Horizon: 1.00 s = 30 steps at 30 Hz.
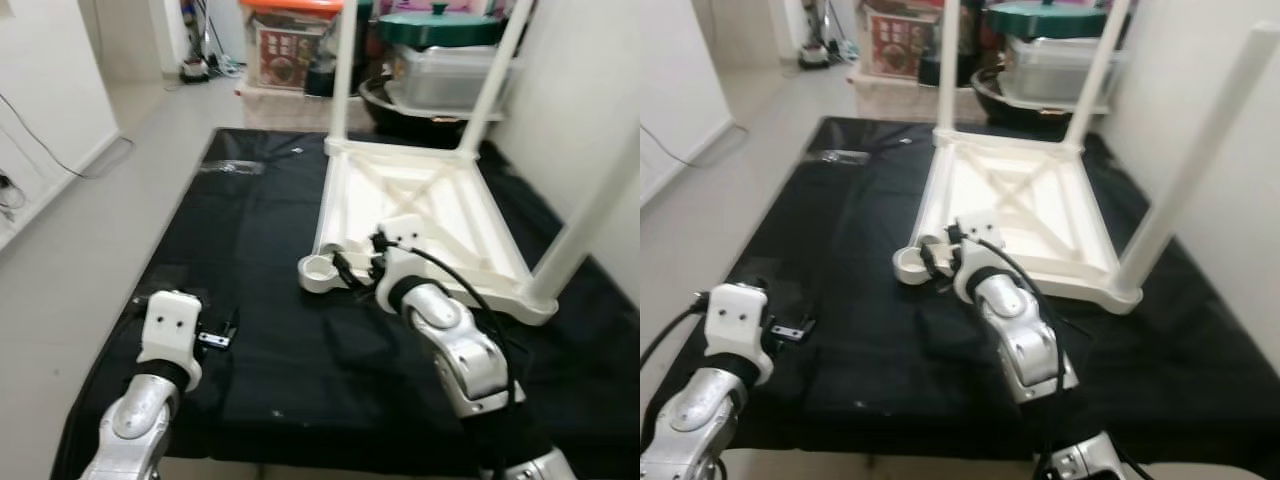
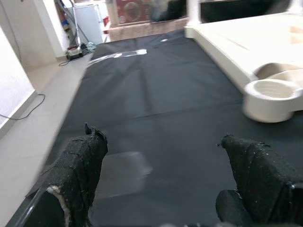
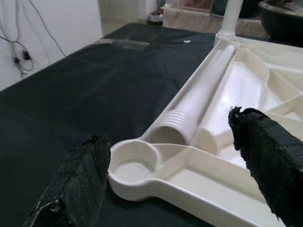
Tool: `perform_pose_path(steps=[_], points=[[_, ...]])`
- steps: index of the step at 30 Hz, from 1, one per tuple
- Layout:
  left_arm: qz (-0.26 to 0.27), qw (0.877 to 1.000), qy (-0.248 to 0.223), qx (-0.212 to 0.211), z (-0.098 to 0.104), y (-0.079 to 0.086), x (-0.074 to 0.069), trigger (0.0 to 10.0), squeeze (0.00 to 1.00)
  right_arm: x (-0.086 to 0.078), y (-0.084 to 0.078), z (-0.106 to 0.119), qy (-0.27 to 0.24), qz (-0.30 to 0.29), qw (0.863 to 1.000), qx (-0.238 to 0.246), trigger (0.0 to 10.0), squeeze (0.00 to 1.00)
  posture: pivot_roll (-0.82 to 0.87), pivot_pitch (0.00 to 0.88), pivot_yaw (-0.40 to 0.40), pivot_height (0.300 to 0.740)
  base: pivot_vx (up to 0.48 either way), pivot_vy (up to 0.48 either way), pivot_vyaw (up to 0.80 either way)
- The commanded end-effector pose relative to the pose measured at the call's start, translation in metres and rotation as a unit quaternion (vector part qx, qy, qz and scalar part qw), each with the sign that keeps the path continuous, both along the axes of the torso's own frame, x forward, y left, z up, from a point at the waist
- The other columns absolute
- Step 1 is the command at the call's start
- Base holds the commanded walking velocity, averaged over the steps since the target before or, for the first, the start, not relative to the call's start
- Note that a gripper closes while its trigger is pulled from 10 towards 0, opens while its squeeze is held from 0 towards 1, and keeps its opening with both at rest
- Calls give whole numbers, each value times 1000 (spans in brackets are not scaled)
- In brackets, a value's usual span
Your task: Building children table
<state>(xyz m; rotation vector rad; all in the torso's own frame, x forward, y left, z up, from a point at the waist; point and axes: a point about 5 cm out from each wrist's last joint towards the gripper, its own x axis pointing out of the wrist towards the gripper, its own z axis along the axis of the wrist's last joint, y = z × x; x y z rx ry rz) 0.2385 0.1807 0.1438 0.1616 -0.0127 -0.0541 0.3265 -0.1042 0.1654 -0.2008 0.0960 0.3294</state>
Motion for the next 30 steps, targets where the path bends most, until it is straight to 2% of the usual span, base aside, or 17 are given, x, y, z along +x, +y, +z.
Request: perform_pose_path(steps=[1, 13, 19, 21, 30], points=[[-1, 1000, 10, -4, -3, 0, 0, 10000, 0, 2, 2, 1, -5, 2, 1000, -1, 10000, 0, 92, 0, -94, 740, 0, 480, 0], [0, 1000, -4, -1, -2, -1, 0, 10000, 0, 2, 9, -5, -2, 16, 1000, 7, 10000, 0, 101, 0, -104, 740, 0, 0, 0], [-7, 1000, -2, -8, -2, -1, 0, 10000, 0, 1, 12, -8, -9, 26, 1000, -4, 10000, 0, 99, 0, -104, 740, 0, 0, 0], [-7, 1000, -2, -8, -2, -1, 0, 10000, 0, 2, 11, -10, -5, 22, 1000, 1, 10000, 0, 101, 0, -105, 740, 330, 0, 800], [-12, 1000, -2, -8, -2, -3, -1, 10000, 0, 2, 5, -16, 6, 12, 1000, -2, 10000, 0, 101, 0, -106, 740, 356, 0, 0]])
